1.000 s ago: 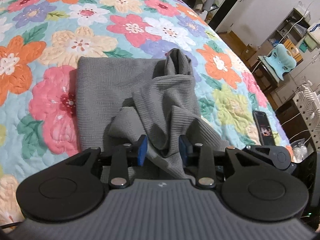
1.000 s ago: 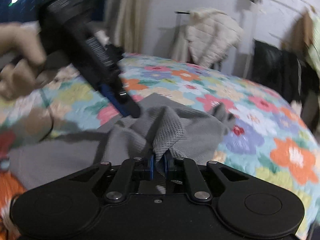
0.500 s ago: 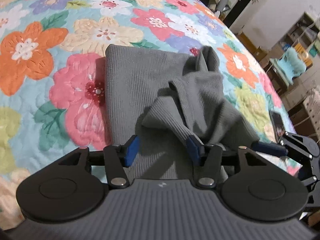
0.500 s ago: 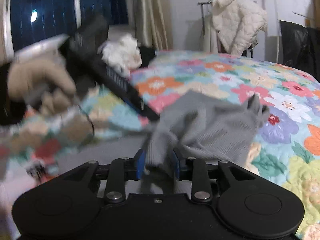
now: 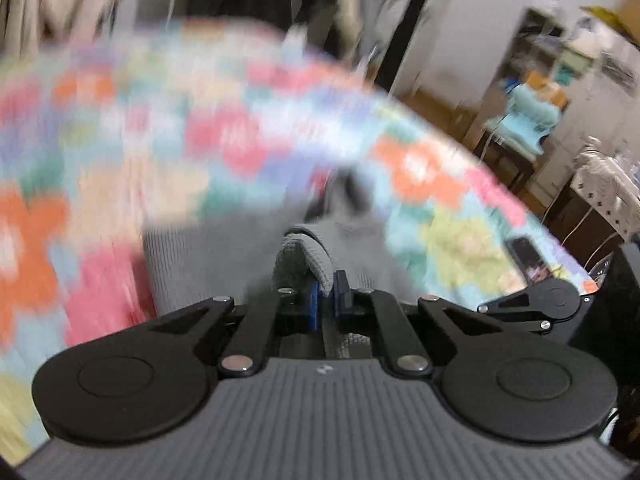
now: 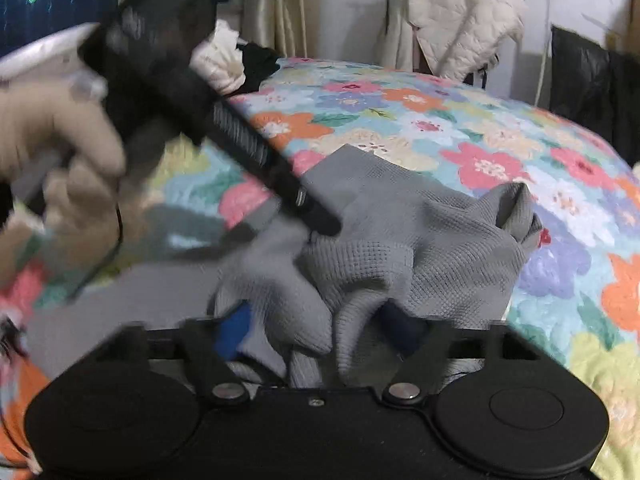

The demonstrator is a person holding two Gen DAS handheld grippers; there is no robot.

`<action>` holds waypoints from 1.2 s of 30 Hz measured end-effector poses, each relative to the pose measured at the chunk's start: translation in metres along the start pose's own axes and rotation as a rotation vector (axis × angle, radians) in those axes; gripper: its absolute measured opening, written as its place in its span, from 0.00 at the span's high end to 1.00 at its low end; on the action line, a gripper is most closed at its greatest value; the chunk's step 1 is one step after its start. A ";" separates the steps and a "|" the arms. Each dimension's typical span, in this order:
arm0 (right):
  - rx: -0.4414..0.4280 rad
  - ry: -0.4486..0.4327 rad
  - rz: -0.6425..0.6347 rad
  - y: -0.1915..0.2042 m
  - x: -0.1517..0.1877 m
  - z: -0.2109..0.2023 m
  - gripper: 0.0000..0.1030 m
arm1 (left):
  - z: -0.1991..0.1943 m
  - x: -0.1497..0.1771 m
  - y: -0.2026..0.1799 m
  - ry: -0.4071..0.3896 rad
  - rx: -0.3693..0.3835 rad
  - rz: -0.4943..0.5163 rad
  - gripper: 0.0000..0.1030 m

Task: Fold clothes

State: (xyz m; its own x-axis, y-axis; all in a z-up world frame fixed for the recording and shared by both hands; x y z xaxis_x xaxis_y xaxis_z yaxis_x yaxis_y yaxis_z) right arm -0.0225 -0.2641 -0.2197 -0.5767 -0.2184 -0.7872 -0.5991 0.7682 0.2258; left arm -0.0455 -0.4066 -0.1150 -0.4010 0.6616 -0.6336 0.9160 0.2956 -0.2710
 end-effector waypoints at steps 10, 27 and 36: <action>-0.050 0.021 0.047 0.025 0.022 -0.003 0.84 | 0.013 0.046 0.062 0.216 -0.297 -0.196 0.60; -0.016 0.044 -0.036 0.042 0.019 0.012 0.33 | 0.036 0.046 0.022 0.131 0.045 -0.159 0.95; -0.193 -0.303 0.370 0.002 0.001 -0.040 0.79 | -0.021 0.018 0.018 -0.067 -0.155 -0.156 0.82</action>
State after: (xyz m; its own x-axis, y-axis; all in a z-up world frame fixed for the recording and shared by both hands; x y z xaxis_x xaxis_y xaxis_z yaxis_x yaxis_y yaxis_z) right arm -0.0466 -0.2869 -0.1969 -0.5996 0.2527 -0.7594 -0.4936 0.6301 0.5994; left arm -0.0366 -0.3751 -0.1163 -0.5318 0.5533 -0.6411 0.8284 0.4970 -0.2583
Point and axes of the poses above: each gripper's, at about its wrist camera, not at the fingertips, and z roughly the way its jaws point, y to its left, x to its underside, the point moved 4 cm from there along z, roughly the way its jaws point, and after that the axes turned 10 degrees about y, right-handed, at the moved point
